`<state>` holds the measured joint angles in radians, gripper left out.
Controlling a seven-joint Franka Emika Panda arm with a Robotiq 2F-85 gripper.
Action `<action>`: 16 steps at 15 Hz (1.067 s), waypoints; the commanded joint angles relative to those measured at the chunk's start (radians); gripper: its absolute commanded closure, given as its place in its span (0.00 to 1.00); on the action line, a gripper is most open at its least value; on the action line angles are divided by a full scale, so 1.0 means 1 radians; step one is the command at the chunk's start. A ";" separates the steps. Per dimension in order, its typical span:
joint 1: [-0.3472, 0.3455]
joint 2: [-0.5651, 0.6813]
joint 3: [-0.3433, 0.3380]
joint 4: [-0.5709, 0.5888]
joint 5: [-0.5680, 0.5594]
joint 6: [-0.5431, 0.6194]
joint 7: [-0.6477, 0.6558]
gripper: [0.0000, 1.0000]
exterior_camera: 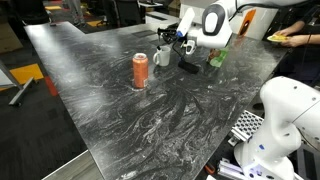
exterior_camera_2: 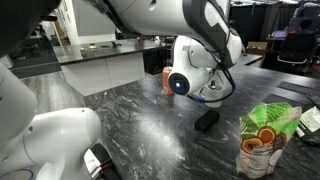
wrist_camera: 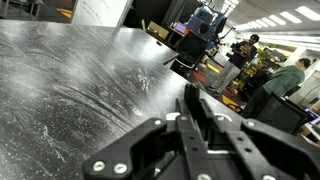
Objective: Put the marker in the cup
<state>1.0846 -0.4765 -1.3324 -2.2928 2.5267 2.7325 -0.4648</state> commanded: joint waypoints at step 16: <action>-0.449 0.228 0.422 -0.023 0.089 -0.007 0.153 0.97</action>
<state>0.7175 -0.1700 -0.9719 -2.2786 2.6148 2.7191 -0.2231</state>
